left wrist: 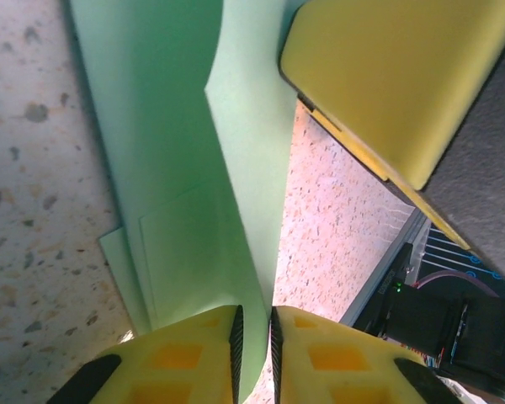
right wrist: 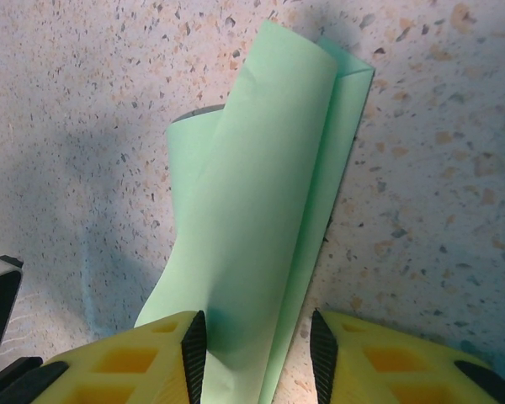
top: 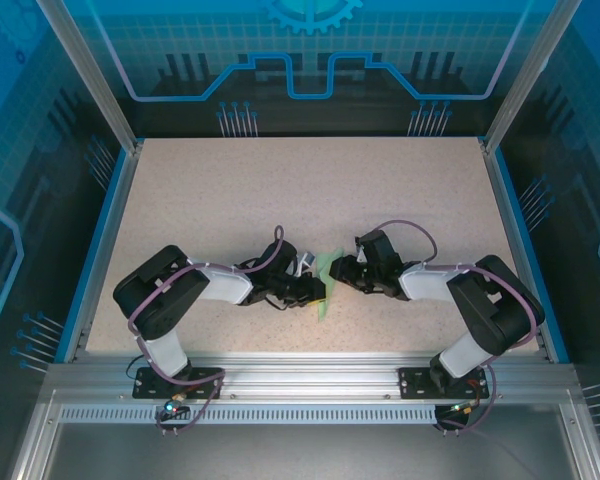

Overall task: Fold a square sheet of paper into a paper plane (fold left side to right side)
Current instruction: Fold the wing for the fifth time at the center of the table.

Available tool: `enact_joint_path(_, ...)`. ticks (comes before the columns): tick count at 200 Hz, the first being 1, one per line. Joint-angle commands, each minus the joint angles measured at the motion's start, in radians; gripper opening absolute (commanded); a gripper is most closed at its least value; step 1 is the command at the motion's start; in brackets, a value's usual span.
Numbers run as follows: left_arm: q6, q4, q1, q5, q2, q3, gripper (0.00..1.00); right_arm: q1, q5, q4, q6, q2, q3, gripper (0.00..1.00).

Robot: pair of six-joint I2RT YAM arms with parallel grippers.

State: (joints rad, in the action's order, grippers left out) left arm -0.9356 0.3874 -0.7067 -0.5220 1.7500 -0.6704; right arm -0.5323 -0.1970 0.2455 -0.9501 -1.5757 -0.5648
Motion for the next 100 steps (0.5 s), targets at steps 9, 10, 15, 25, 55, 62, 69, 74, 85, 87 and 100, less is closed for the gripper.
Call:
enact_joint_path(9, 0.038, -0.055, 0.028, -0.019, -0.062, -0.003, 0.25, -0.018, 0.008, -0.045, 0.011, -0.044, -0.01, 0.4)
enact_joint_path(10, 0.038, -0.056, 0.029, -0.019, -0.063, -0.002, 0.25, -0.018, 0.009, -0.046, 0.011, -0.044, -0.011, 0.4)
enact_joint_path(15, 0.042, -0.063, 0.036, -0.02, -0.074, 0.0, 0.26, -0.018, 0.008, -0.047, 0.01, -0.043, -0.01, 0.4)
enact_joint_path(25, 0.048, -0.078, 0.049, -0.025, -0.092, 0.003, 0.28, -0.017, 0.008, -0.048, 0.01, -0.043, -0.011, 0.4)
enact_joint_path(55, 0.068, -0.128, 0.099, -0.036, -0.121, -0.012, 0.37, -0.018, 0.009, -0.052, 0.012, -0.044, -0.011, 0.4)
enact_joint_path(62, 0.069, -0.133, 0.107, -0.041, -0.117, -0.018, 0.38, -0.017, 0.01, -0.05, 0.013, -0.044, -0.011, 0.4)
enact_joint_path(69, 0.068, -0.136, 0.113, -0.045, -0.11, -0.03, 0.39, -0.018, 0.008, -0.051, 0.012, -0.044, -0.013, 0.4)
enact_joint_path(74, 0.069, -0.138, 0.113, -0.049, -0.102, -0.04, 0.39, -0.017, 0.007, -0.05, 0.013, -0.043, -0.01, 0.4)
enact_joint_path(85, 0.075, -0.15, 0.116, -0.054, -0.083, -0.064, 0.4, -0.018, 0.008, -0.051, 0.013, -0.043, -0.01, 0.4)
enact_joint_path(87, 0.076, -0.152, 0.116, -0.054, -0.079, -0.069, 0.4, -0.017, 0.007, -0.05, 0.012, -0.043, -0.01, 0.4)
enact_joint_path(100, 0.078, -0.152, 0.115, -0.059, -0.052, -0.093, 0.41, -0.018, 0.007, -0.05, 0.012, -0.043, -0.008, 0.4)
